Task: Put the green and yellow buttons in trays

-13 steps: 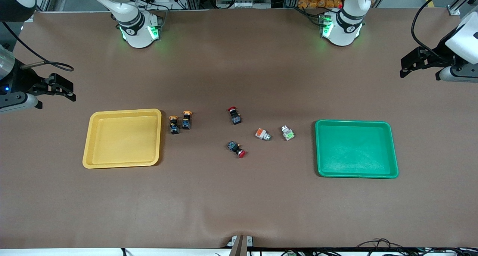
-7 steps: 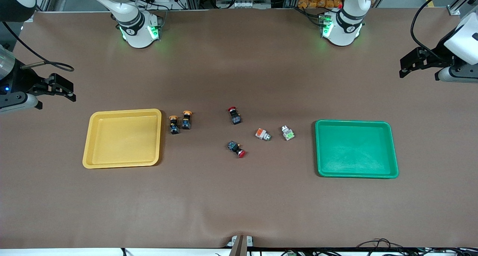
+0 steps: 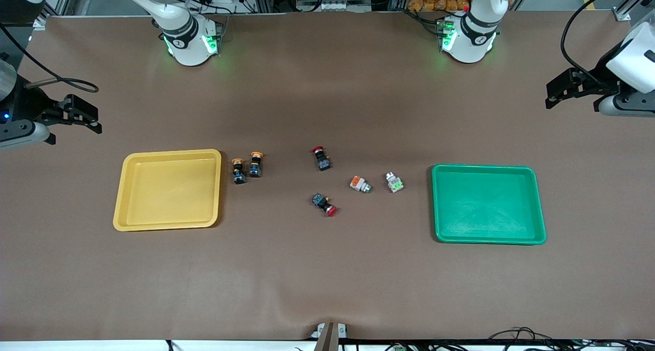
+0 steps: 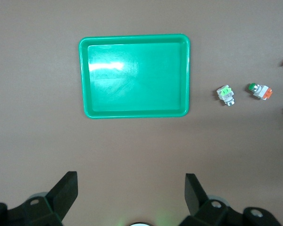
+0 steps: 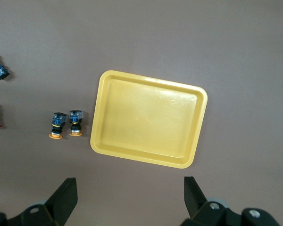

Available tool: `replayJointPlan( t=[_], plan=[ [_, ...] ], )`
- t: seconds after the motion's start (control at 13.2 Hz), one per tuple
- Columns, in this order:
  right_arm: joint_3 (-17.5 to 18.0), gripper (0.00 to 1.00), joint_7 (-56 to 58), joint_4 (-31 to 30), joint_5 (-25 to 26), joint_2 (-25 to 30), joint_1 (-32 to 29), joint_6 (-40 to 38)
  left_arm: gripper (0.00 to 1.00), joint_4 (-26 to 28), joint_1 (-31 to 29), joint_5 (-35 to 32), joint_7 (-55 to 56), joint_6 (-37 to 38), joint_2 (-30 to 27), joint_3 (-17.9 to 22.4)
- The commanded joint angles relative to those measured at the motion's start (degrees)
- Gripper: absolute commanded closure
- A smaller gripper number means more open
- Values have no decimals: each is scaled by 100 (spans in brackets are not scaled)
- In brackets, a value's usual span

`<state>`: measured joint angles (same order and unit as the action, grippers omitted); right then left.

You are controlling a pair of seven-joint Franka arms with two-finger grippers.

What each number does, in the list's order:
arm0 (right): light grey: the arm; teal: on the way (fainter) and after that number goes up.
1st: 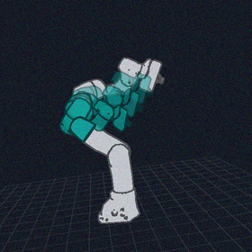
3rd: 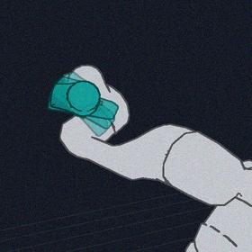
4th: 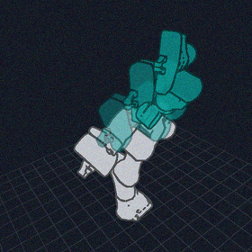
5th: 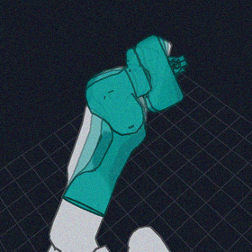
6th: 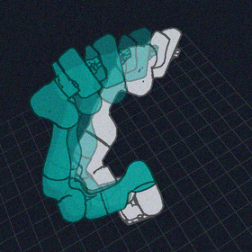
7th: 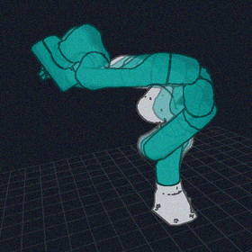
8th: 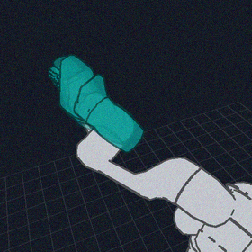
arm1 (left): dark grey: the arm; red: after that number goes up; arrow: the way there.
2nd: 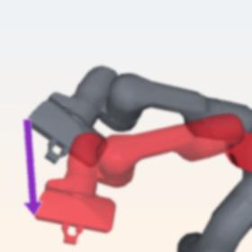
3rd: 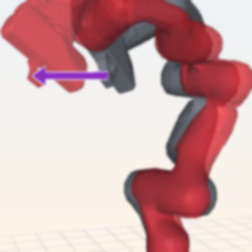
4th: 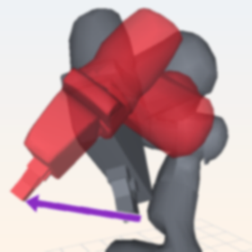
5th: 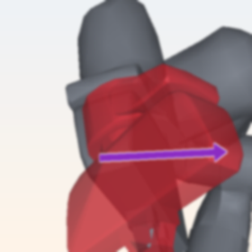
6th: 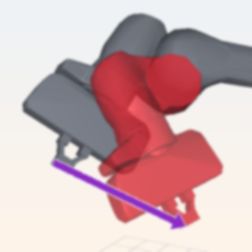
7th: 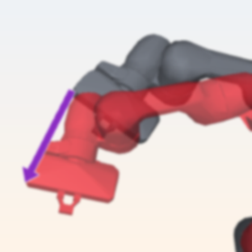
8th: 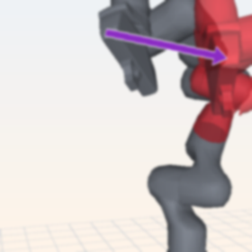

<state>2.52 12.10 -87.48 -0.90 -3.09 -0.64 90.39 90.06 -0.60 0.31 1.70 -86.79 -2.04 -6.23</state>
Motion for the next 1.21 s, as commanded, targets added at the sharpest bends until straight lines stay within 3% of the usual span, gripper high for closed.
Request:
replayJointPlan(
  t=[0.0,0.91,1.13],
  plan=[
    [65,0,47,-155,-60,107,-103,-13,0,-85,-19,22,129,101,37,-27],
    [65,0,29,-287,-69,159,-94,31,0,-85,42,39,138,101,133,-36],
    [65,0,29,-287,-77,151,-94,40,0,-120,60,275,724,92,274,-333]
  ],
)
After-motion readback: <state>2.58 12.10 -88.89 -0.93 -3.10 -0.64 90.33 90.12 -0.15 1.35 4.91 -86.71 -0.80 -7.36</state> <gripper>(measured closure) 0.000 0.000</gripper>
